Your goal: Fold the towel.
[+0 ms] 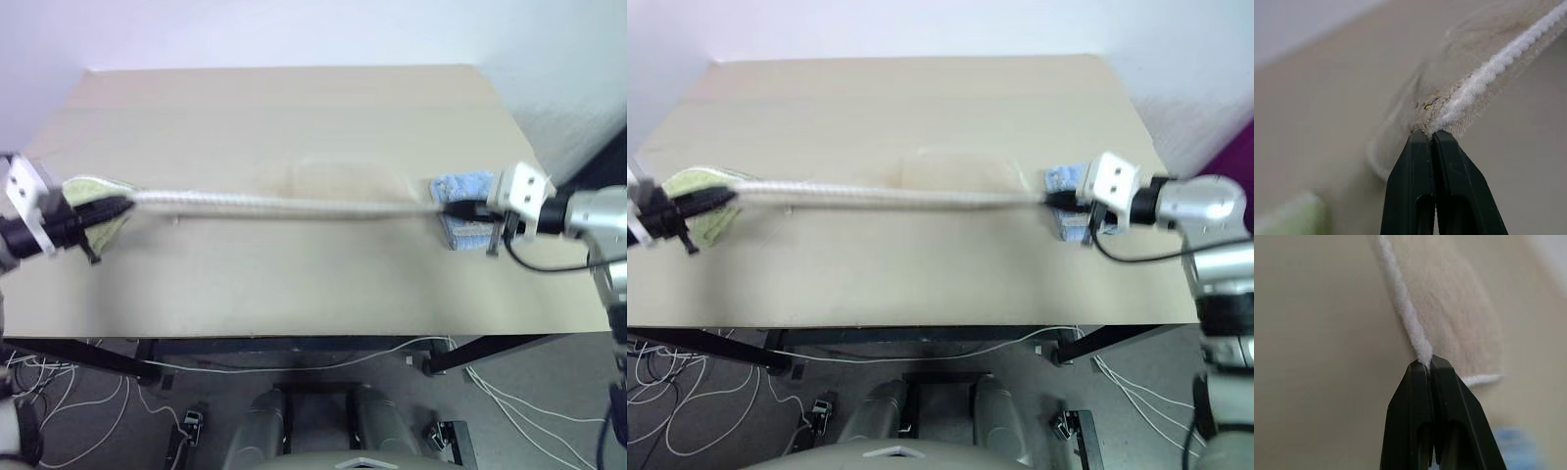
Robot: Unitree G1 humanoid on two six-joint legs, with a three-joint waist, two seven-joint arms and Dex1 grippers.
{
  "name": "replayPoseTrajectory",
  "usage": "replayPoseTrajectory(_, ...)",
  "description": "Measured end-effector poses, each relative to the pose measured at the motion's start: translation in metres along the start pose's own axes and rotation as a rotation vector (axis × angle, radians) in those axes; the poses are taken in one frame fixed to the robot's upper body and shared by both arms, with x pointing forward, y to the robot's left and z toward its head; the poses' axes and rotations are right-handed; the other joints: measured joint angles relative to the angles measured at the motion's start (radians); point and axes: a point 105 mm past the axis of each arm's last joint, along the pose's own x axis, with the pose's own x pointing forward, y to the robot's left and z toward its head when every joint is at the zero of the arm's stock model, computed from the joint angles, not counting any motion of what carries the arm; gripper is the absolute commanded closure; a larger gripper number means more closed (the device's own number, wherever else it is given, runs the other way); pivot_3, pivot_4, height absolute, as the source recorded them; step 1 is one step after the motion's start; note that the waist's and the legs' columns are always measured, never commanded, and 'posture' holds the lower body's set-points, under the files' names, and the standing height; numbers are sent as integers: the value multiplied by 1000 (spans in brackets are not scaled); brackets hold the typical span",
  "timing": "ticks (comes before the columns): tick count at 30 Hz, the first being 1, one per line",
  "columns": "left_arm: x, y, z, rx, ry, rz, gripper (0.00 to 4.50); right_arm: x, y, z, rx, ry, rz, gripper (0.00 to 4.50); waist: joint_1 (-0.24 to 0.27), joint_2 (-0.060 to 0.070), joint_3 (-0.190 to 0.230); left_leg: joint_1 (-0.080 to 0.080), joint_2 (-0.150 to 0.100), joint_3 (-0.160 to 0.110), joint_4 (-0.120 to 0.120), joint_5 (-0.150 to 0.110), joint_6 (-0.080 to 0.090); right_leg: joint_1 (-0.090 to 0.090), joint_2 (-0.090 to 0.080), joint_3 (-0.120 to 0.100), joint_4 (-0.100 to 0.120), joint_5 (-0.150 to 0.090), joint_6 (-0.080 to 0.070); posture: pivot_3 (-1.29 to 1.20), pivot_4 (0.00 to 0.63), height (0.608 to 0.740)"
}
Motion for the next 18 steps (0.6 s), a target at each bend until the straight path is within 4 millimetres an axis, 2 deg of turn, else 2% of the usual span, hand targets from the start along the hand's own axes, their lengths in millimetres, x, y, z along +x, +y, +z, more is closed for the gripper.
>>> replayPoseTrajectory(4,-15,-22,-21,-54,107,-48,4500,-9,30,9,70,-1,82,4493,3,0,0,3,0,-1,-1,0,0,3,-1,0,-2,0,0,0,150,740)
replayPoseTrajectory(7,-27,-36,-35,-117,161,-63,4500,-11,56,5,154,14,164,4493,6,-1,0,3,0,-1,-1,-1,0,4,-1,0,-3,0,0,0,150,740)
replayPoseTrajectory(9,-31,-43,-39,-138,186,-76,4500,-14,66,2,199,24,201,4493,8,0,0,3,0,0,-1,-1,0,4,-1,0,-3,0,0,0,150,740)
replayPoseTrajectory(14,-35,-50,-39,-138,206,-86,4500,-19,71,4,206,43,243,4493,24,-1,0,3,0,0,-1,-1,0,4,-2,0,-4,0,0,0,150,740)
replayPoseTrajectory(18,-30,-42,-31,-113,175,-48,4500,-16,53,12,143,34,204,4493,27,-1,0,3,0,0,-1,-1,0,4,-2,0,-4,0,0,0,150,740)
